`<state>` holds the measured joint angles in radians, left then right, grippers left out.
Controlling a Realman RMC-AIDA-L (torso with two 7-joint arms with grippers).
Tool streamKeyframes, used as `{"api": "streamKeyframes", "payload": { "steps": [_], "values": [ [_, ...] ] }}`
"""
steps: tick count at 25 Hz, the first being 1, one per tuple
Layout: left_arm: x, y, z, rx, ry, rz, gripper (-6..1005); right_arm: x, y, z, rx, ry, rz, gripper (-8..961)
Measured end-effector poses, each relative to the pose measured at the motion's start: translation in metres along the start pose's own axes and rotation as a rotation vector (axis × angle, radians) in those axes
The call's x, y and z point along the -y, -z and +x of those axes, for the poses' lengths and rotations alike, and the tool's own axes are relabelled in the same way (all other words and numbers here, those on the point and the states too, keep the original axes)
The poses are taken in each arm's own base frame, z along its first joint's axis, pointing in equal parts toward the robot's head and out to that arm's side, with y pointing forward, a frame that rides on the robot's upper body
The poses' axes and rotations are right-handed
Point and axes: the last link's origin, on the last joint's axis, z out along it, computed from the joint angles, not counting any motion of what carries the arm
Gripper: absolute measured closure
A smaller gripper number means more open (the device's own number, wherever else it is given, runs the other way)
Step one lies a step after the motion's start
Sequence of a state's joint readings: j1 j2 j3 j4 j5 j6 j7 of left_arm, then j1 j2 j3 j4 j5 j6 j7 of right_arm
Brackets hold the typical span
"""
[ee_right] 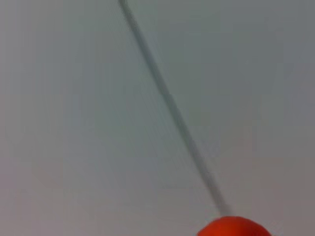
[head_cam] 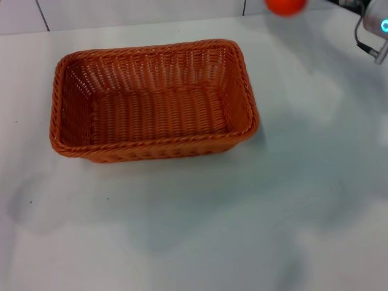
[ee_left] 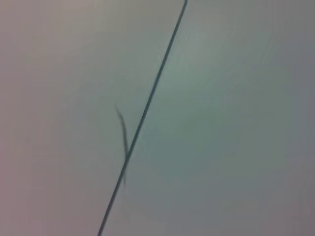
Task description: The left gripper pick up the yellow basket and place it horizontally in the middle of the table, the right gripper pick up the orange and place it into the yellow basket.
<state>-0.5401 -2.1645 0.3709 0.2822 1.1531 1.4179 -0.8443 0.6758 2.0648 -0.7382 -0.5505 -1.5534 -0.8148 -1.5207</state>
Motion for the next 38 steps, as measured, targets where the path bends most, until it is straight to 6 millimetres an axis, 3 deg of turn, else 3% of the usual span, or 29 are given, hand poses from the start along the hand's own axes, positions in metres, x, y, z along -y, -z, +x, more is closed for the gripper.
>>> {"api": "streamKeyframes", "payload": {
  "steps": [4,9,13,15,21,26,31,38],
  "values": [
    [0.001,0.002,0.0,-0.001,0.001,0.003,355,0.038,0.0,0.007,-0.051,0.068,0.242,832],
    [0.001,0.003,0.0,-0.002,0.002,0.003,355,0.096,-0.009,-0.01,0.023,0.313,0.524,858],
    [0.001,0.005,0.0,-0.002,0.003,0.004,355,0.115,-0.013,-0.021,0.073,0.38,0.6,881],
    [0.001,0.006,0.0,-0.002,0.003,0.007,355,0.117,-0.014,-0.022,0.079,0.385,0.606,759],
    [0.002,0.01,-0.002,0.003,0.009,0.014,355,0.11,-0.009,-0.024,0.056,0.368,0.588,526],
    [0.001,0.013,-0.003,-0.006,0.024,0.017,355,0.092,0.001,-0.018,-0.07,0.298,0.516,287],
    [0.001,0.018,-0.001,-0.028,0.035,0.027,356,0.059,0.021,-0.013,-0.273,0.235,0.355,182],
    [0.001,0.023,-0.001,-0.046,0.046,0.04,356,0.009,0.051,-0.021,-0.487,0.281,0.021,55]
  ]
}}
